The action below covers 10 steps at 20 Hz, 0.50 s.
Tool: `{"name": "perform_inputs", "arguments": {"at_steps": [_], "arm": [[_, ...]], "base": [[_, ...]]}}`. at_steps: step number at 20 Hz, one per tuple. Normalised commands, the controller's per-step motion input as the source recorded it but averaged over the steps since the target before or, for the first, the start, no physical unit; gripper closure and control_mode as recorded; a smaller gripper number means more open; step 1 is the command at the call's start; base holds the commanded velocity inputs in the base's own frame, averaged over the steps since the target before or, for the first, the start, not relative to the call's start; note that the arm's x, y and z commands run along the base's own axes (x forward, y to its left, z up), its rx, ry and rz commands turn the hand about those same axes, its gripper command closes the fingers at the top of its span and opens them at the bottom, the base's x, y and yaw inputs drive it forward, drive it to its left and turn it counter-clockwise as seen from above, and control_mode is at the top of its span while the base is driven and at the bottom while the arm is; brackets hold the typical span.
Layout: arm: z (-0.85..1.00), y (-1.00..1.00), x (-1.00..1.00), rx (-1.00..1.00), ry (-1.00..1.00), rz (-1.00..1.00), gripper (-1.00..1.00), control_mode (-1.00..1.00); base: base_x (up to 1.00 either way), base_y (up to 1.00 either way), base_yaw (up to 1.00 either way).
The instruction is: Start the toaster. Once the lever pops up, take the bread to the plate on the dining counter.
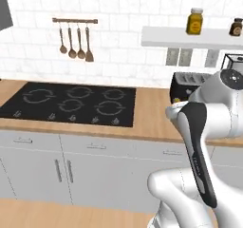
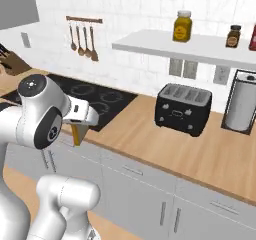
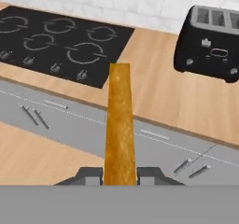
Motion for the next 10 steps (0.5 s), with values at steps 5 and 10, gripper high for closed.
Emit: {"name": "perform_inputs", "arguments": {"at_steps": [5, 10], "arm": [[0.00, 0.00, 0.00, 0.00, 0.00, 0.00, 1.00, 1.00], [0.00, 0.00, 0.00, 0.00, 0.00, 0.00, 1.00, 1.00]], "base": [[0.00, 0.01, 1.00], [0.00, 0.00, 1.00]]}}
